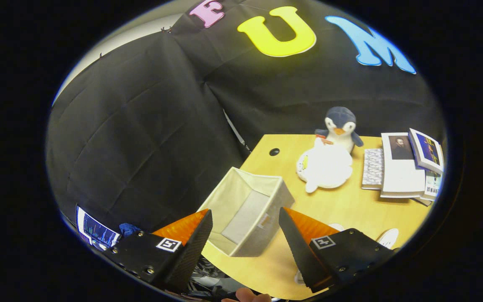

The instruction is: Open the storage box then place both shoes into the box .Put the left shoe in first, then the right shoe, with the right side of both shoes facing outward in a uniform manner.

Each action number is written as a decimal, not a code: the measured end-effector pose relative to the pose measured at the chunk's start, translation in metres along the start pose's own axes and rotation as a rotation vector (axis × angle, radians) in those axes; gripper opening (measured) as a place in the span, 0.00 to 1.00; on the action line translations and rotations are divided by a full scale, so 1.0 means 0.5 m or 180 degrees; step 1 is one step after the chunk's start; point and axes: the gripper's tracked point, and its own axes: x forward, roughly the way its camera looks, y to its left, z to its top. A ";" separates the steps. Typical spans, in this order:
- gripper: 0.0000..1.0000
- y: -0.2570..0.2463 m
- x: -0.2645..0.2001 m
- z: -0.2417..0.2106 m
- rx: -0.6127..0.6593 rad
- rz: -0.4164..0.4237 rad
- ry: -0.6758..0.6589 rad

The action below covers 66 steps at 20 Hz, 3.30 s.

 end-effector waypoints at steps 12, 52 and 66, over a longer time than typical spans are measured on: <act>0.97 -0.210 -0.041 -0.198 0.0154 -0.0696 0.0460; 0.06 -0.344 0.038 -0.371 0.0545 -0.0701 0.1870; 0.06 -0.173 -0.006 -0.157 0.0372 -0.0235 0.1442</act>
